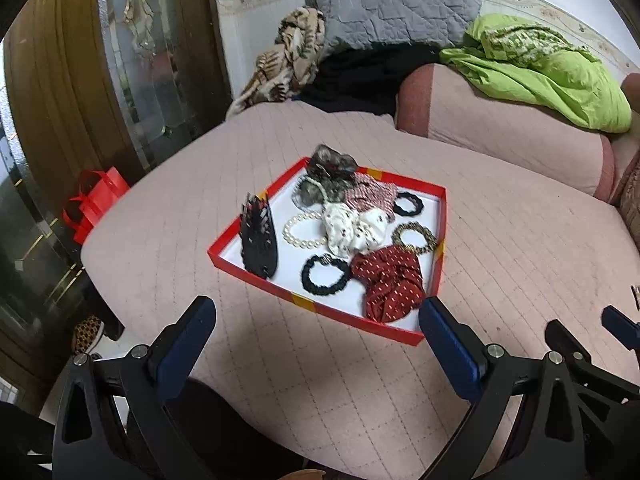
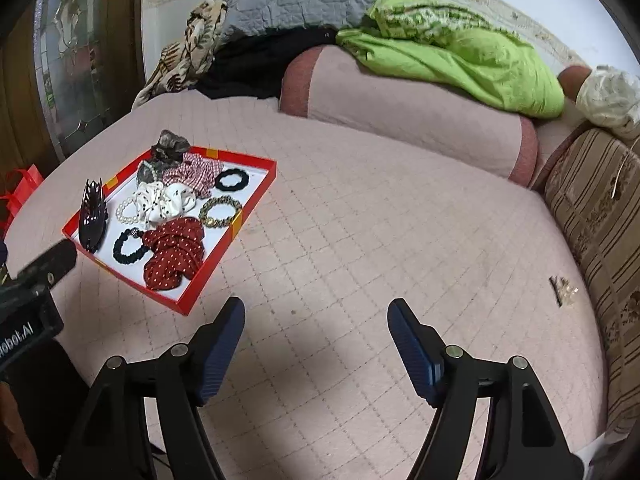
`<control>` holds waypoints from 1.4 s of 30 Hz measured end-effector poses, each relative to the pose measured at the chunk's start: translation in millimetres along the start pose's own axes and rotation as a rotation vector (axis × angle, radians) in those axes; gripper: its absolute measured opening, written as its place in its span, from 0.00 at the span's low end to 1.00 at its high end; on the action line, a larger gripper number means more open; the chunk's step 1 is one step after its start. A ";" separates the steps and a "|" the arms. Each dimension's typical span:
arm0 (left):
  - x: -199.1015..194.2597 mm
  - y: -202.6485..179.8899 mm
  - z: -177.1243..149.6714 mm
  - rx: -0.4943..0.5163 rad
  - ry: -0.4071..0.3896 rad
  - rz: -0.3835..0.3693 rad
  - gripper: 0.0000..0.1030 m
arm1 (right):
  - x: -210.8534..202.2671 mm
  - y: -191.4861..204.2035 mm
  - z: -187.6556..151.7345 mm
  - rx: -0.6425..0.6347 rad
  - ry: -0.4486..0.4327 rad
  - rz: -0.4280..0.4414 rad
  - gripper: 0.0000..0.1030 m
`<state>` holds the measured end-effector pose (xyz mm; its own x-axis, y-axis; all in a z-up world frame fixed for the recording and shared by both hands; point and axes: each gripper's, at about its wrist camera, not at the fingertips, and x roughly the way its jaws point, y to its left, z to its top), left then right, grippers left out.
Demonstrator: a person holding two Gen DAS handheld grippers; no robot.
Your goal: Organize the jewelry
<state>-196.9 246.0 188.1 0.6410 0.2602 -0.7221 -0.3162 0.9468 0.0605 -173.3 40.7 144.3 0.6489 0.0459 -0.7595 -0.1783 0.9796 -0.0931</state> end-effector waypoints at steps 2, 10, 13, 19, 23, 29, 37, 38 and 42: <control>1.5 -1.1 -2.5 0.008 0.009 -0.015 0.98 | 1.5 0.5 -1.0 0.010 0.015 -0.001 0.77; 5.6 -5.6 -8.6 0.023 0.036 -0.053 0.98 | 4.2 1.1 -3.4 0.012 0.032 -0.012 0.78; 7.6 -5.6 -9.3 0.024 0.042 -0.048 0.98 | 3.9 1.9 -3.5 0.010 0.033 -0.011 0.80; 8.6 -7.5 -10.3 0.041 0.041 -0.045 0.98 | 4.7 4.2 -4.4 0.002 0.032 -0.022 0.80; 10.1 -8.2 -11.2 0.044 0.047 -0.050 0.98 | 6.0 6.3 -4.8 -0.010 0.035 -0.025 0.81; 14.4 -6.2 -12.4 0.036 0.064 -0.057 0.98 | 8.9 8.8 -5.8 -0.018 0.048 -0.027 0.81; 18.6 -5.4 -13.7 0.032 0.079 -0.061 0.98 | 9.9 11.0 -6.5 -0.023 0.048 -0.032 0.81; 18.9 -5.5 -14.1 0.032 0.079 -0.060 0.98 | 10.1 11.3 -6.5 -0.022 0.049 -0.032 0.81; 19.9 -5.5 -14.8 0.030 0.085 -0.062 0.98 | 10.8 11.0 -6.6 -0.022 0.051 -0.031 0.81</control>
<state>-192.7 243.1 163.2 0.5965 0.1854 -0.7809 -0.2561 0.9661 0.0337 -173.1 50.6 130.8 0.6156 0.0046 -0.7880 -0.1751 0.9758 -0.1312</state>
